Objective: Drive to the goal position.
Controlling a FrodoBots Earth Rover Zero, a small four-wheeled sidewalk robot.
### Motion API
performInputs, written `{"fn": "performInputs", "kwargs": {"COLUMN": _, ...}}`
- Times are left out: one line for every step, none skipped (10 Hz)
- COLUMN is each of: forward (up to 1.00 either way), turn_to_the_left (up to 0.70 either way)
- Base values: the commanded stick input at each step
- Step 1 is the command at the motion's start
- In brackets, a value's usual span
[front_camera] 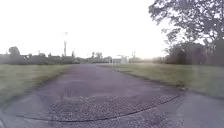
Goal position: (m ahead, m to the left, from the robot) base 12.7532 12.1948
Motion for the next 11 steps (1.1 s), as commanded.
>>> {"fn": "performInputs", "kwargs": {"forward": 0.70, "turn_to_the_left": 0.00}}
{"fn": "performInputs", "kwargs": {"forward": 0.70, "turn_to_the_left": 0.00}}
{"fn": "performInputs", "kwargs": {"forward": 0.70, "turn_to_the_left": 0.00}}
{"fn": "performInputs", "kwargs": {"forward": 0.70, "turn_to_the_left": 0.00}}
{"fn": "performInputs", "kwargs": {"forward": 0.70, "turn_to_the_left": 0.00}}
{"fn": "performInputs", "kwargs": {"forward": 0.70, "turn_to_the_left": 0.00}}
{"fn": "performInputs", "kwargs": {"forward": 0.70, "turn_to_the_left": 0.00}}
{"fn": "performInputs", "kwargs": {"forward": 0.70, "turn_to_the_left": 0.00}}
{"fn": "performInputs", "kwargs": {"forward": 0.70, "turn_to_the_left": 0.00}}
{"fn": "performInputs", "kwargs": {"forward": 0.70, "turn_to_the_left": 0.00}}
{"fn": "performInputs", "kwargs": {"forward": 0.70, "turn_to_the_left": 0.00}}
